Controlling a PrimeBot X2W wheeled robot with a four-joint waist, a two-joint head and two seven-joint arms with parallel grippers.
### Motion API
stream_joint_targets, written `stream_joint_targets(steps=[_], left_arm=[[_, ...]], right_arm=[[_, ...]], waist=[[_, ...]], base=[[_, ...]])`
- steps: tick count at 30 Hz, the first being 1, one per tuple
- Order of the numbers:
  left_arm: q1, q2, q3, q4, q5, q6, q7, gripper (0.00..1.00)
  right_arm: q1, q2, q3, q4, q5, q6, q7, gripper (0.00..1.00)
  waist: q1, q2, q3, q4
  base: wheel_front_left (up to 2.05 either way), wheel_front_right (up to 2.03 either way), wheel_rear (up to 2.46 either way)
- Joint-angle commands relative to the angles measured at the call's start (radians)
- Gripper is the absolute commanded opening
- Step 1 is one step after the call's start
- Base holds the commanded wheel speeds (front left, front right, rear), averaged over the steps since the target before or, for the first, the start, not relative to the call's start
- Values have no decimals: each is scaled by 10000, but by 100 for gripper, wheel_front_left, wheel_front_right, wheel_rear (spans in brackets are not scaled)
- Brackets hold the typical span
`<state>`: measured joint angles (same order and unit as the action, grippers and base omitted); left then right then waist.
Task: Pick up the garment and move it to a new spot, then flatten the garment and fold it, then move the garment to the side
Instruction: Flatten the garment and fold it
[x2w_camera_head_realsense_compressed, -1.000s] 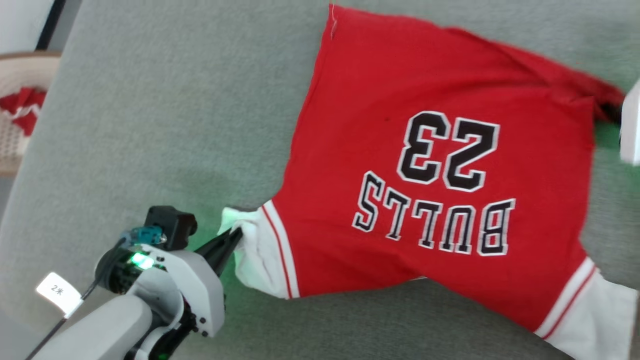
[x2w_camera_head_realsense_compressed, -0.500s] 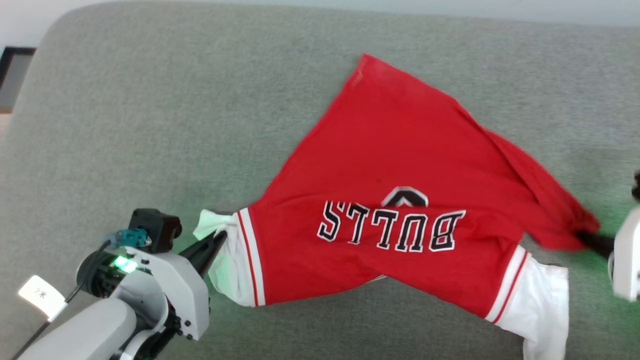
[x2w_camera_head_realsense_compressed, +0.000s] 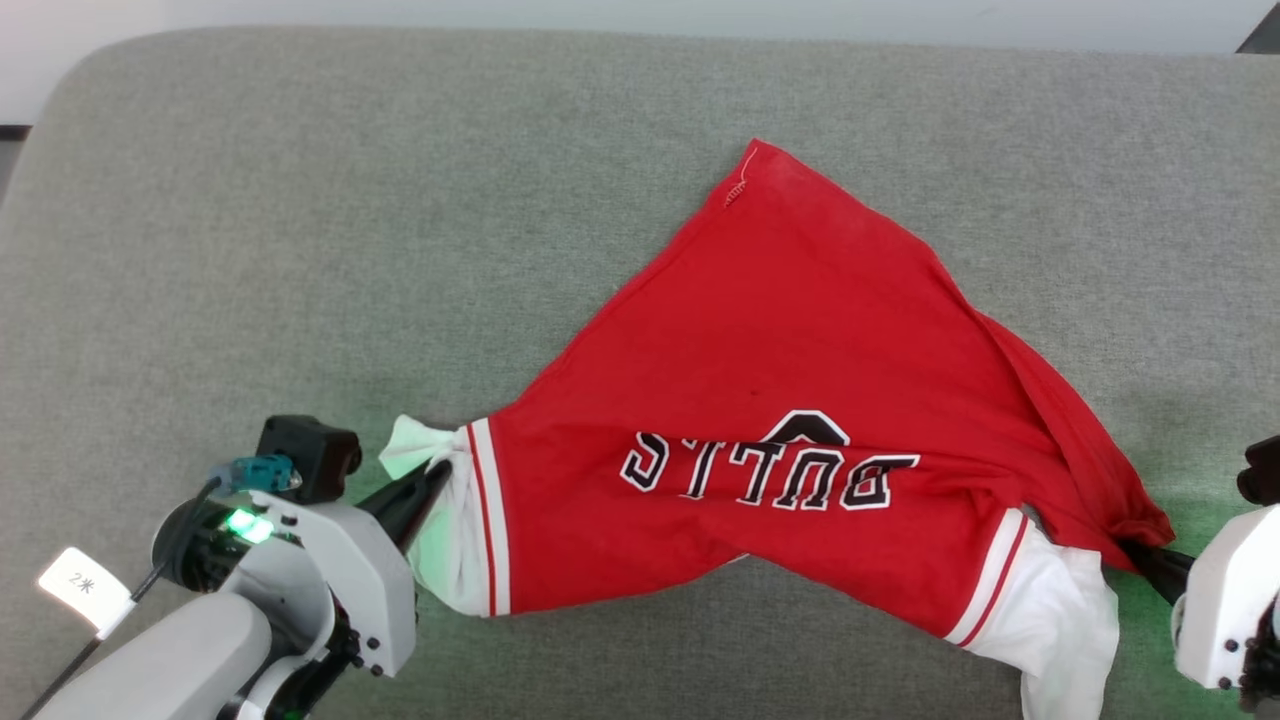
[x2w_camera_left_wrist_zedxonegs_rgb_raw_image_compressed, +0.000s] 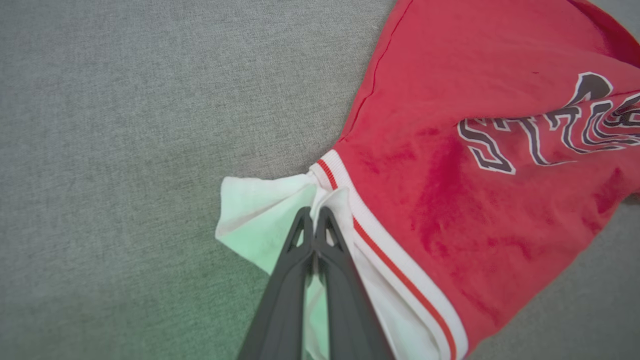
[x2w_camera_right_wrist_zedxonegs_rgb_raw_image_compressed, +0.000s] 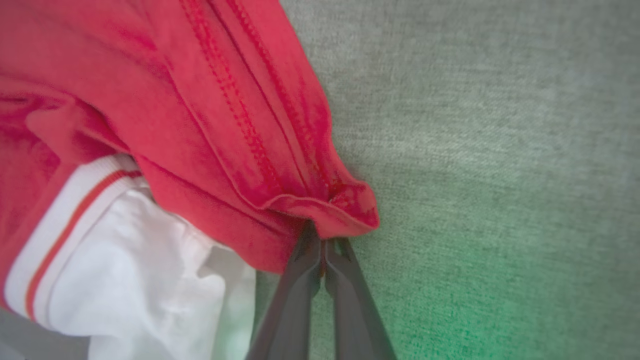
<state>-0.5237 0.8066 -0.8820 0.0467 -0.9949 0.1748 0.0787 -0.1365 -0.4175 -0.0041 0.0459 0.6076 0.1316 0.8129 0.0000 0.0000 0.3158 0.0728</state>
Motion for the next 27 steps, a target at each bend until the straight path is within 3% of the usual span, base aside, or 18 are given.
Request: stream_joint_targets(steps=[1,2,7,18,22,27], left_arm=[[-49,-22,-11,38,-17,-54,-44,0],[-54,-19,-10,51,-18,-67,-54,0],[-2,24,-21,46,-29,-47,-65,0],[41,-57,-153,-150,58,-50,-14,0],[-92,-144,-182,-182,117,-63,-19,0],[-310,-370,-252,-185,247,-167,-57,0]], right_arm=[[823,411,348,541,-223,-19,262,58],[788,451,335,476,-286,-18,251,100],[783,445,-26,-218,-444,-29,329,100],[59,404,-574,-2987,-726,-18,-222,100],[-925,-10,59,-3049,-956,-18,-770,100],[-2882,-488,1450,-2013,-1184,-18,-1922,100]], waist=[[0,0,-7,-33],[0,0,-16,-51],[0,0,-125,-103],[0,0,-244,162],[0,0,-151,389],[0,0,123,816]], base=[[0,0,0],[0,0,0],[0,0,0],[0,0,0],[0,0,0],[0,0,0]])
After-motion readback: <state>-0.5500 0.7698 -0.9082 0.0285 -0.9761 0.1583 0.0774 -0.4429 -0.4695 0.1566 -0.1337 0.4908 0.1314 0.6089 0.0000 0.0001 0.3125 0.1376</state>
